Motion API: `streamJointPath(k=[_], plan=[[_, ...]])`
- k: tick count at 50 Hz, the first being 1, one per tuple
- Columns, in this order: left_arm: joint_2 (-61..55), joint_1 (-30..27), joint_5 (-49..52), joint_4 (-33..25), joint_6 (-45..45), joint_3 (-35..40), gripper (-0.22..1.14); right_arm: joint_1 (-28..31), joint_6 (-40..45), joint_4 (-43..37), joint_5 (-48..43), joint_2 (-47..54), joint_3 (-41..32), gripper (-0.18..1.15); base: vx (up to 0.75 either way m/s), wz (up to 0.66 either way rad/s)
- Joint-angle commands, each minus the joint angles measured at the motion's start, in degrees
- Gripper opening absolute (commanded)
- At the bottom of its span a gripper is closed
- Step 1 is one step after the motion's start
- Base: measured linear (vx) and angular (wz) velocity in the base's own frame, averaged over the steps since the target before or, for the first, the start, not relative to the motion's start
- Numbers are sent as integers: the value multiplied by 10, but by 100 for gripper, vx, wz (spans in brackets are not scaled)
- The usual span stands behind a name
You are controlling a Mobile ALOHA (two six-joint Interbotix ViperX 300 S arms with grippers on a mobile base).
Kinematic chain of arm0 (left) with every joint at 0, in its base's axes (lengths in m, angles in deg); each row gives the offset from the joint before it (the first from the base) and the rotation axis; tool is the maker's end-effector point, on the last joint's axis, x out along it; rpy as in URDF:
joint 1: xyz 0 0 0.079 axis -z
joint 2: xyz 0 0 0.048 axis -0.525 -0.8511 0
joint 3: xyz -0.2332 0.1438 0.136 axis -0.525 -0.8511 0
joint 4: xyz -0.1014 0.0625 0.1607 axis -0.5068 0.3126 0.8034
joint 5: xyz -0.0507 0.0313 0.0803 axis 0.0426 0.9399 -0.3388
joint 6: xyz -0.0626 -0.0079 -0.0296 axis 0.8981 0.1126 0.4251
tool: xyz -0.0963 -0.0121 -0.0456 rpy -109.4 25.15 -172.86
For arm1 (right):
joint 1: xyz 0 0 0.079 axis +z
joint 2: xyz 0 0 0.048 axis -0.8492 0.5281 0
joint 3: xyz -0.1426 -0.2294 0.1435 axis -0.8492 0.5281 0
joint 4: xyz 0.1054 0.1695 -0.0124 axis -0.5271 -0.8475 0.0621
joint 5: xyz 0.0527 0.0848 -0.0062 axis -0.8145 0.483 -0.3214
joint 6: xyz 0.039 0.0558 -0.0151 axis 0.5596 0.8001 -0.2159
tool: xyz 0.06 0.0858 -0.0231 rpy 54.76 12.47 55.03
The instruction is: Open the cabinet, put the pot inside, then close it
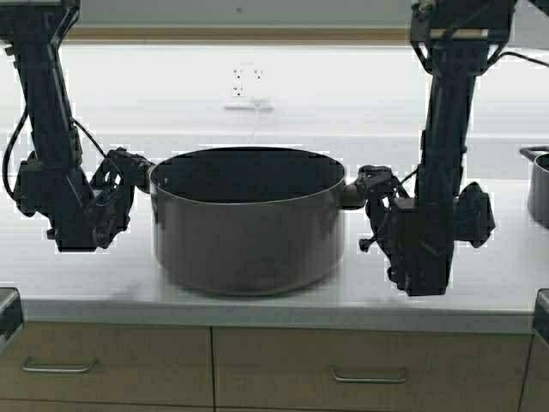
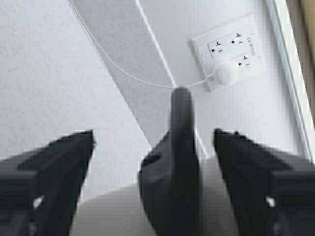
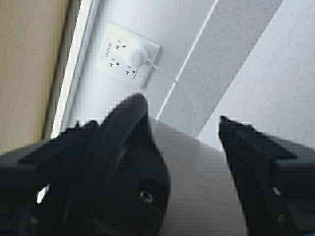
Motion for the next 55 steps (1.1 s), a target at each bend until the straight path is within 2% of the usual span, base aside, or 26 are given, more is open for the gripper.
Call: streamJointPath(k=[1,7,11,15,20,22,24,28,31,38,55], plan=[[12,6,15,-17,-2,14,100,-2,3,3,2,-4,-12,103,0,0],[12,10,25,-26,-3,16,88,-2,10,4,2,-4,-14,100,0,0],[12,10,36,-27,-2,13,65,-2,17,5,2,-6,-13,89,0,0],[12,9,44,-28,1,9,30,-2,26,11,2,-11,-11,63,0,0],[11,10,47,-29,3,2,-10,-2,39,15,1,-18,-5,14,0,0],[12,10,47,-28,4,-1,-10,-2,41,16,0,-19,-1,-3,0,0],[17,10,47,-28,4,-6,-4,-2,44,16,0,-20,4,-9,-1,3],[24,10,46,-25,4,-18,6,4,43,15,-1,-25,17,3,-1,3],[31,10,43,-20,3,-28,5,6,40,16,-4,-29,26,11,0,0],[48,15,27,-7,-1,-56,1,17,40,19,-15,-45,54,7,0,1],[92,42,-31,-5,-4,-120,1,32,40,32,-23,-102,130,7,0,1]])
